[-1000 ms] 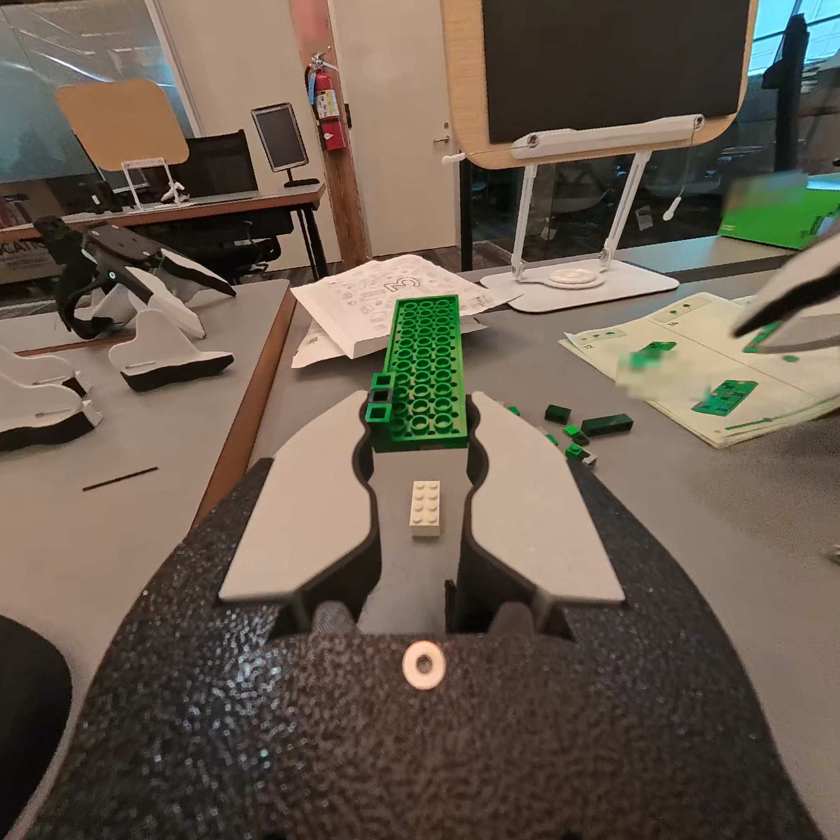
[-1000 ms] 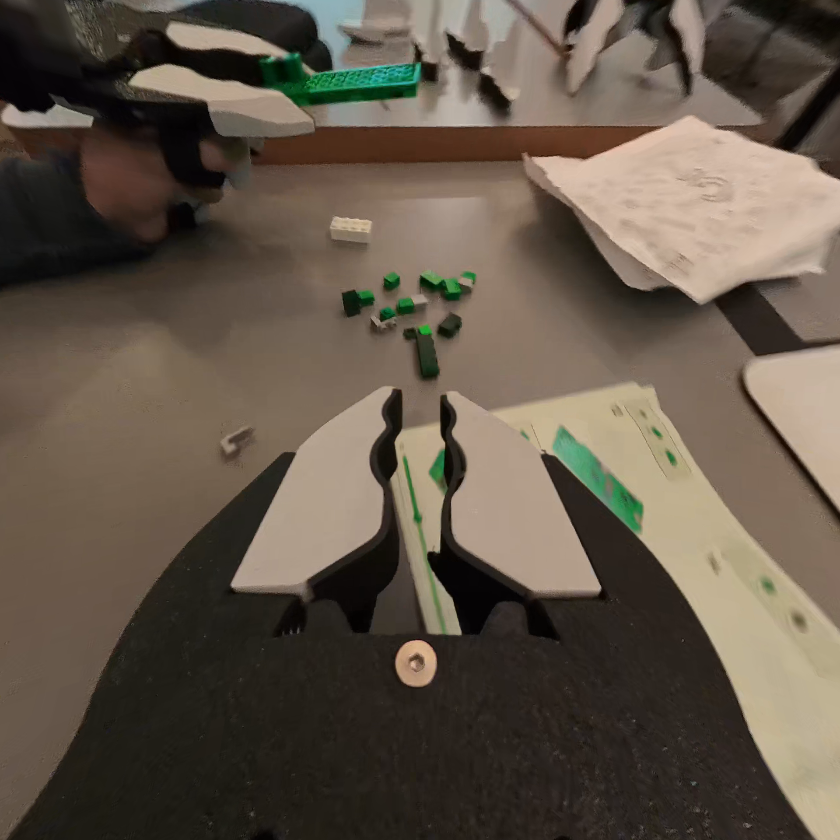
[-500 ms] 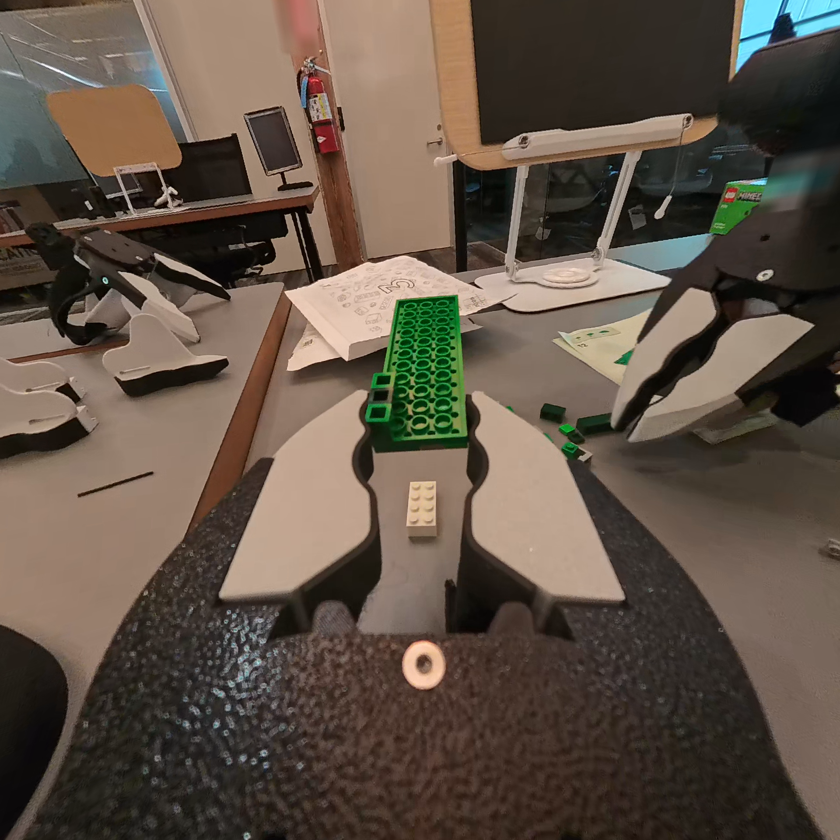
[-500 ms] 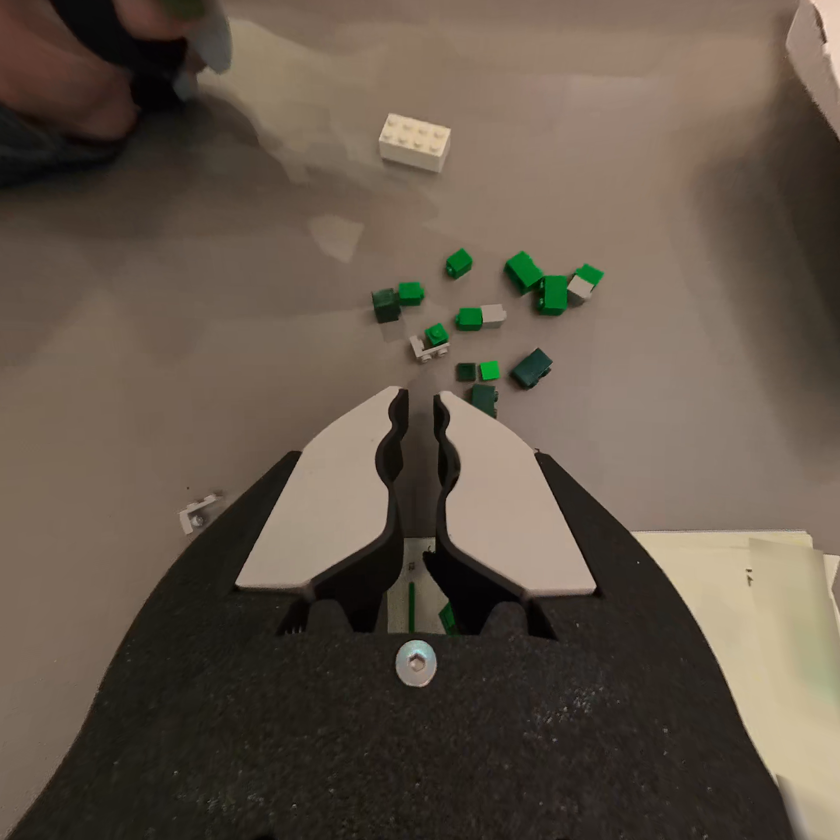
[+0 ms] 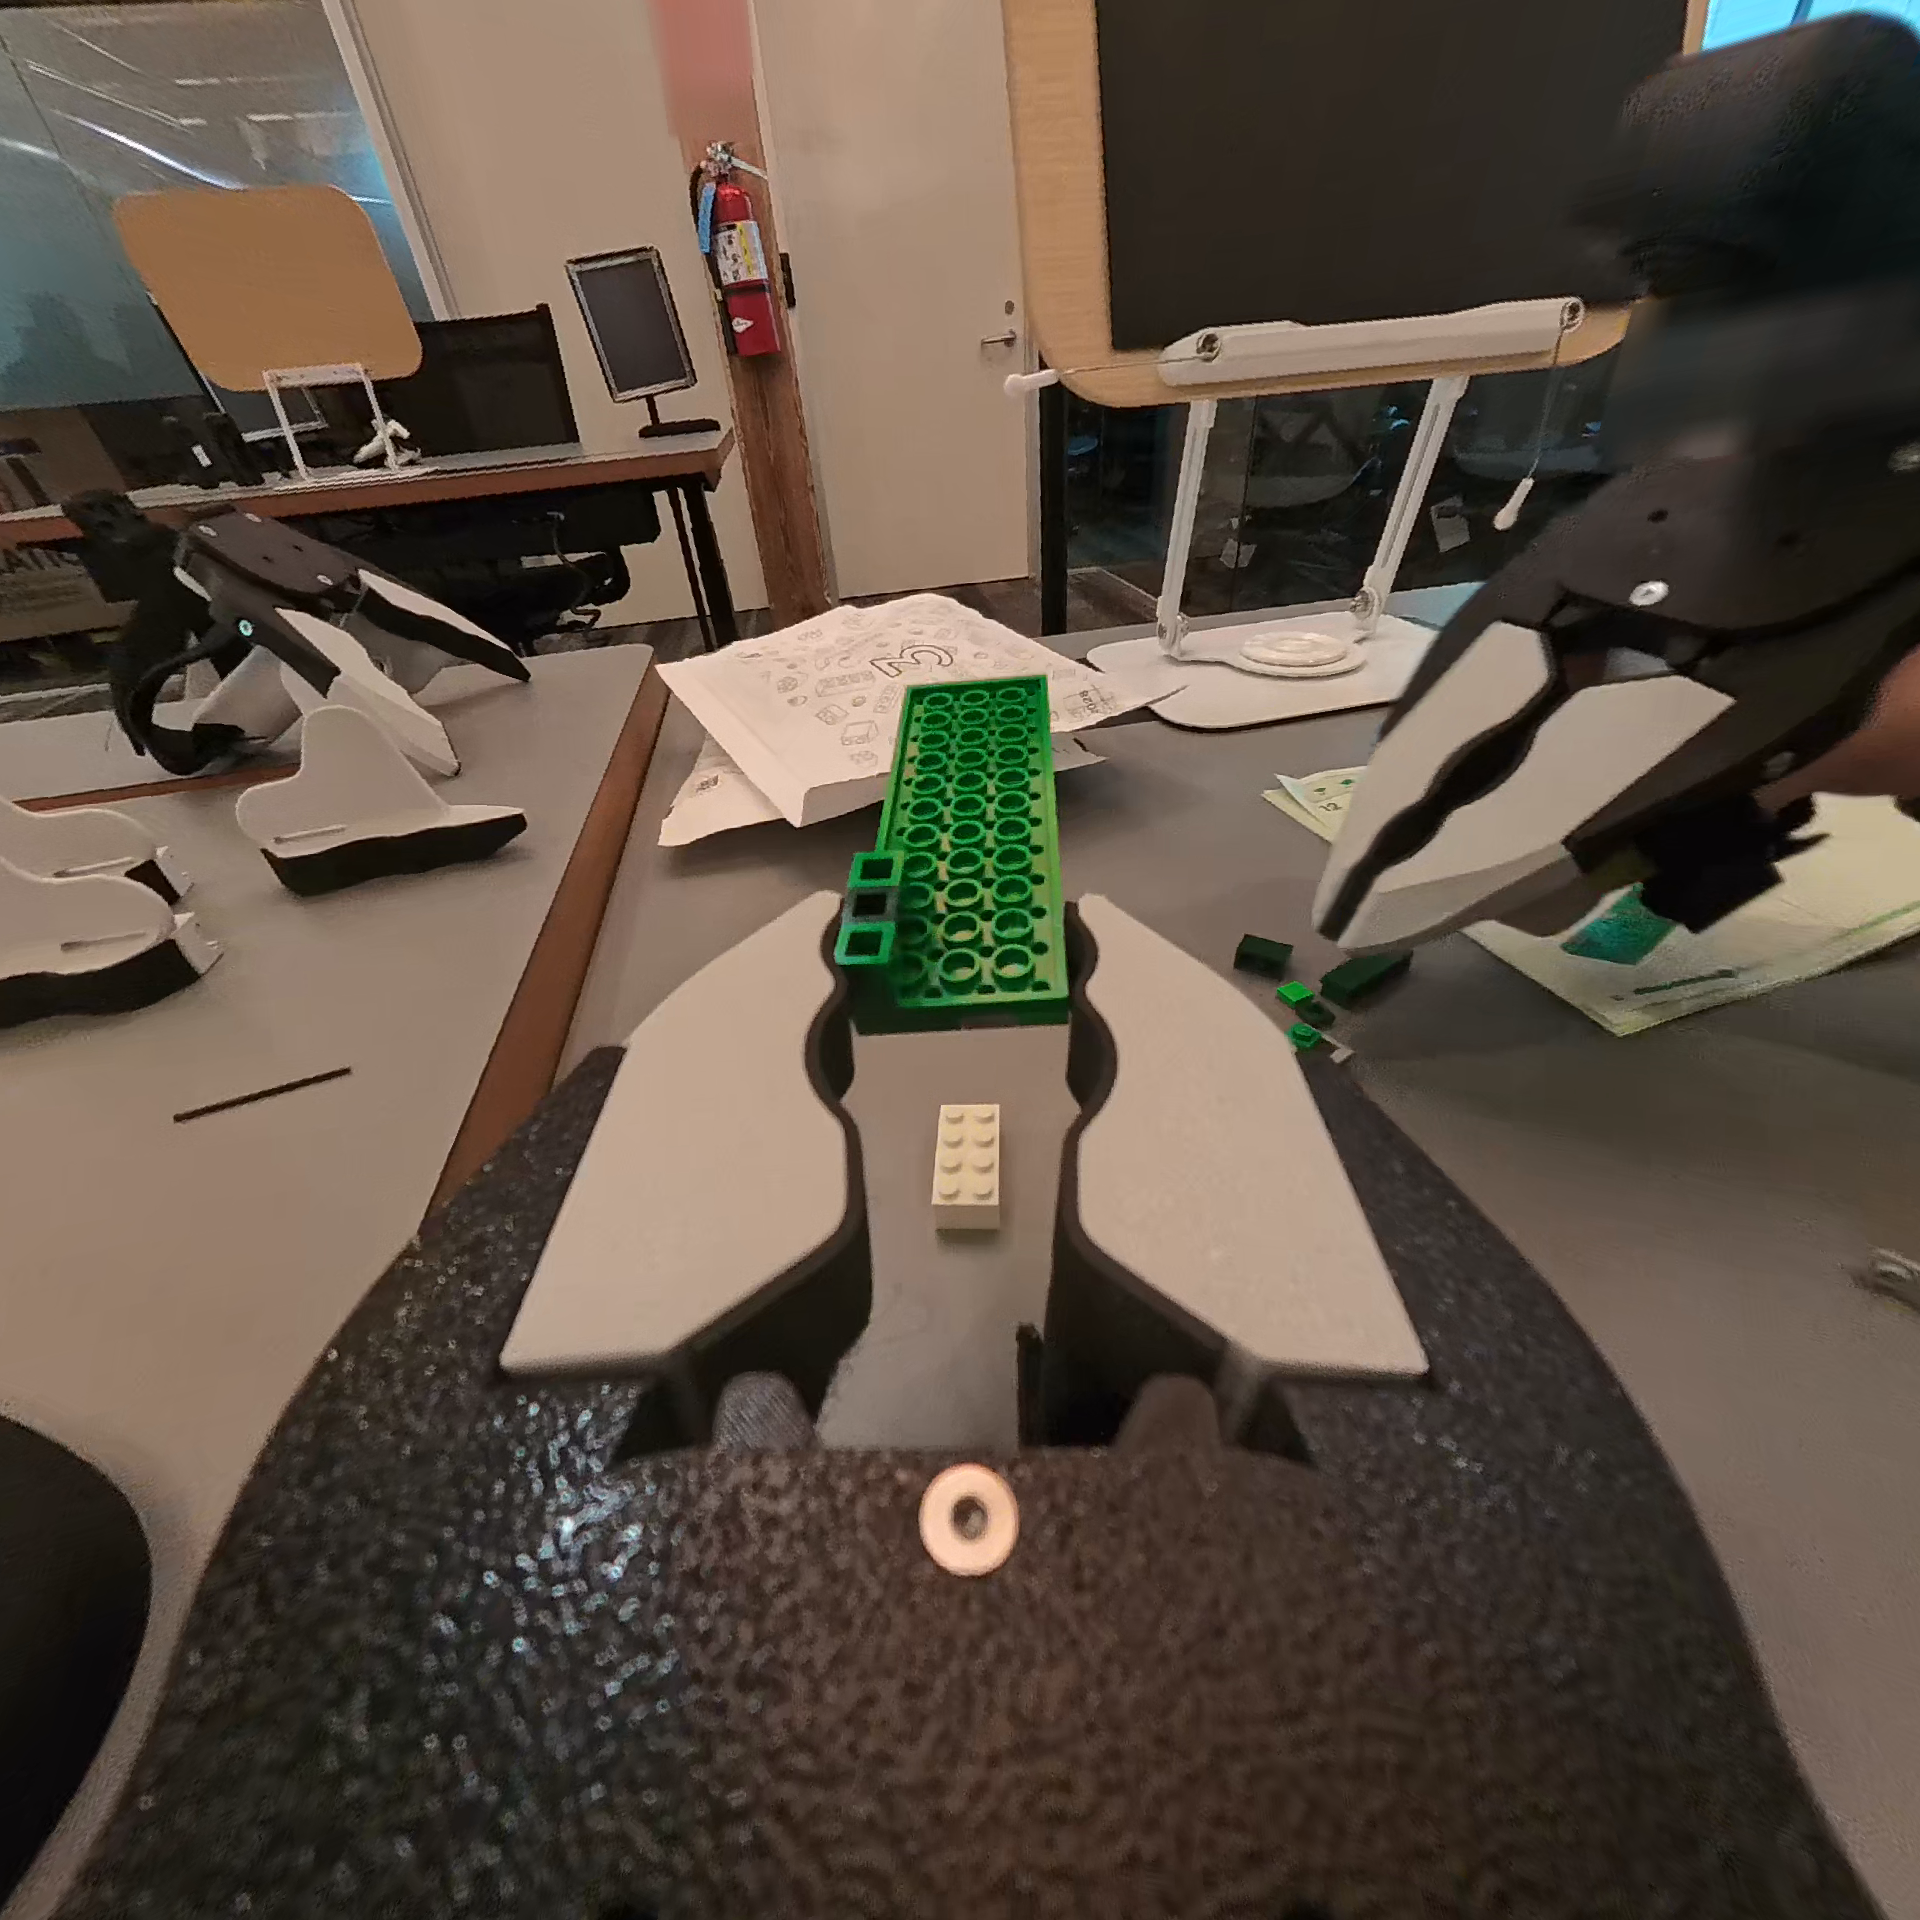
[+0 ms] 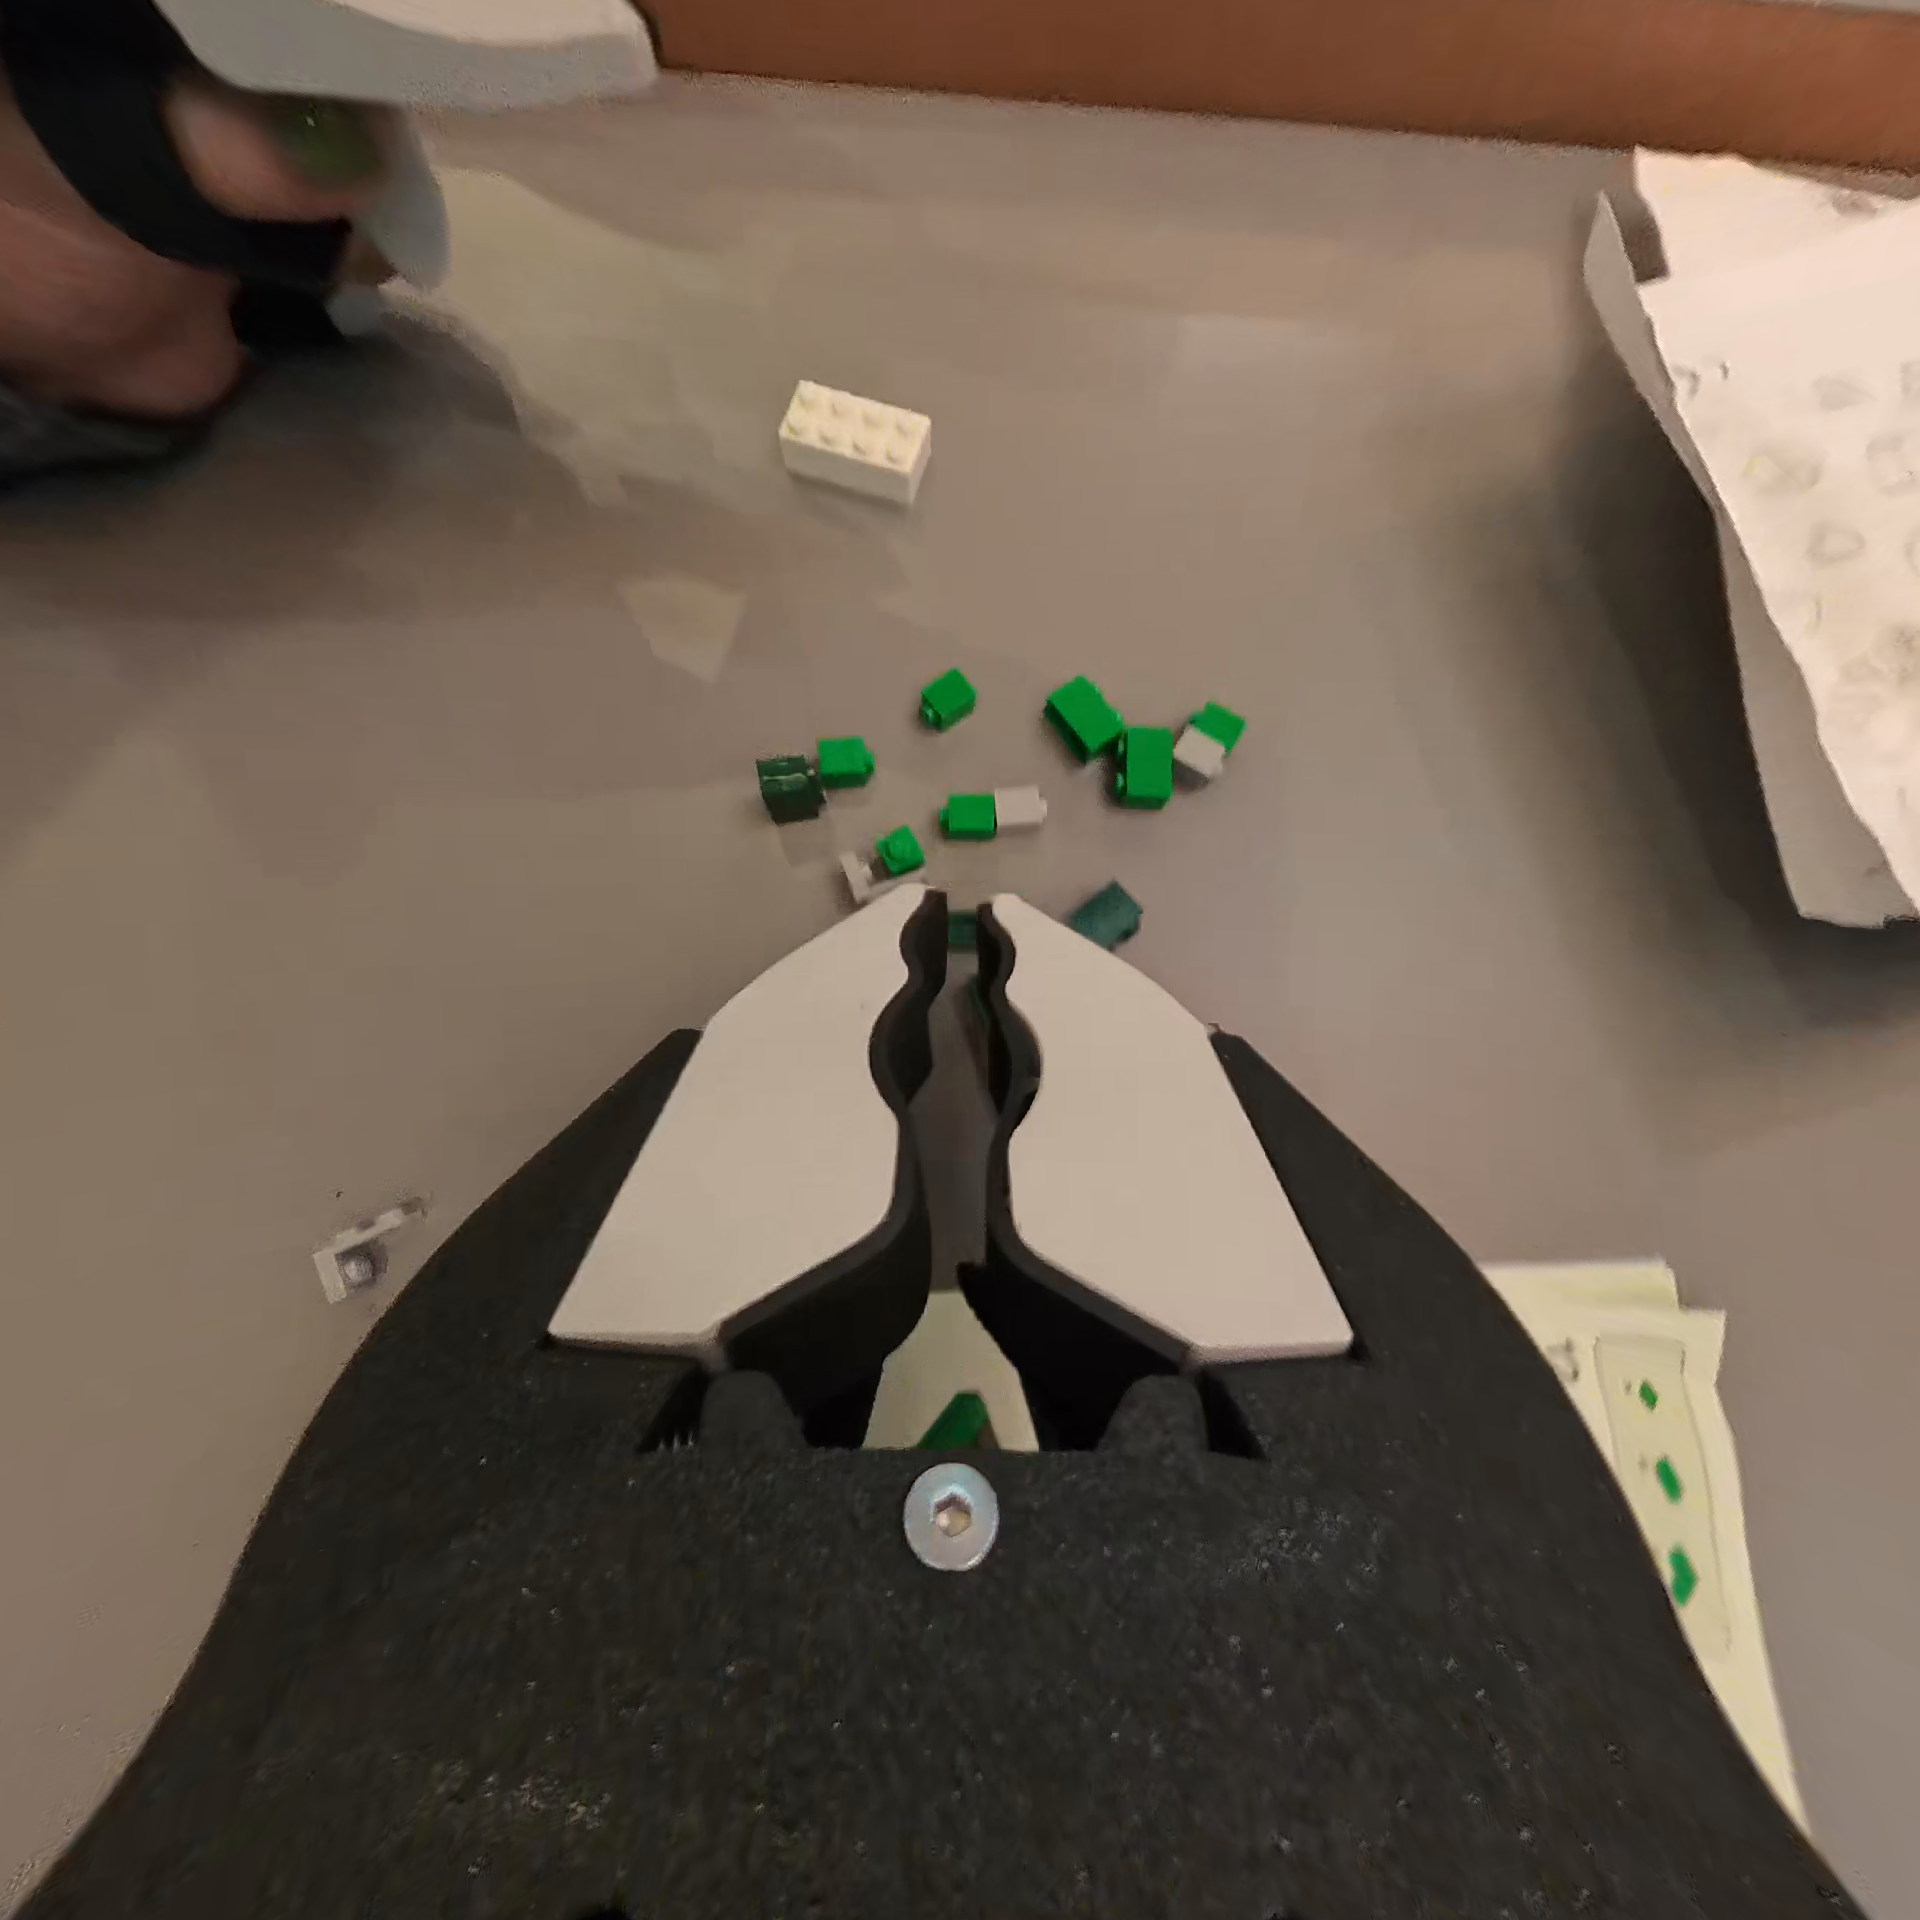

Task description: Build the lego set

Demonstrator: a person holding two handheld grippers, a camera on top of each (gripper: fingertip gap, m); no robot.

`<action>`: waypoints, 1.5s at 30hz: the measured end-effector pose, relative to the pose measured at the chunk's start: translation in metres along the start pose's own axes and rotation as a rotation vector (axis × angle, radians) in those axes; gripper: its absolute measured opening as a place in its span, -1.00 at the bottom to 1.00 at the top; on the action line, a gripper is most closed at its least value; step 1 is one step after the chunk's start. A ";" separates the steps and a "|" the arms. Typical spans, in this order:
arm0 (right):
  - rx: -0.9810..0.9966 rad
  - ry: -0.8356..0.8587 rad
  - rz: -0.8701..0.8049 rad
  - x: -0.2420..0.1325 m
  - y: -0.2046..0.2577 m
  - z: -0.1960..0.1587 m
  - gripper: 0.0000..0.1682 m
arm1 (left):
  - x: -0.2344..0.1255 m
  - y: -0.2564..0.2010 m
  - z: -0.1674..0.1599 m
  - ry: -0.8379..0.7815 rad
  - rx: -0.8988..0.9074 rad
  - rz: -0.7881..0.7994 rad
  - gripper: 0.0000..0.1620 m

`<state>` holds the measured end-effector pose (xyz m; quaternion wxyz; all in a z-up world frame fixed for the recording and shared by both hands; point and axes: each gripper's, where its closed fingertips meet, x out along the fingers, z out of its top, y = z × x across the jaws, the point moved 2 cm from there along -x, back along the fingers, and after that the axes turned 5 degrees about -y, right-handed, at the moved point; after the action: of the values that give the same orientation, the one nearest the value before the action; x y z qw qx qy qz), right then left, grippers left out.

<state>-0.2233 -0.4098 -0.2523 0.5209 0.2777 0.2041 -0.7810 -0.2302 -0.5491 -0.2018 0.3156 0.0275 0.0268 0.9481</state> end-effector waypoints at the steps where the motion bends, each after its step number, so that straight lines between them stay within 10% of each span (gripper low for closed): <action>1: -0.010 0.002 0.021 0.004 0.000 0.005 -0.93 | 0.000 0.000 0.000 0.001 0.003 -0.001 -0.54; 11: 0.367 0.376 0.159 0.045 -0.005 0.034 -0.95 | 0.000 0.001 0.000 0.001 0.008 0.010 -0.54; 27: 0.452 0.697 0.031 0.062 0.002 0.024 -0.90 | -0.008 0.019 0.001 0.008 0.057 0.124 -0.54; 36: 0.208 0.117 0.132 -0.015 0.015 0.055 -0.90 | -0.004 0.004 0.003 -0.014 0.024 0.013 -0.54; 45: -0.069 -0.556 0.107 -0.149 0.066 0.013 -0.90 | -0.003 -0.099 0.022 -0.091 0.062 -0.492 -0.54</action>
<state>-0.1200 -0.3382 -0.1484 0.6067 0.0453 0.0651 -0.7910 -0.1672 -0.4716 -0.1869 0.5369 0.0724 0.0475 0.8392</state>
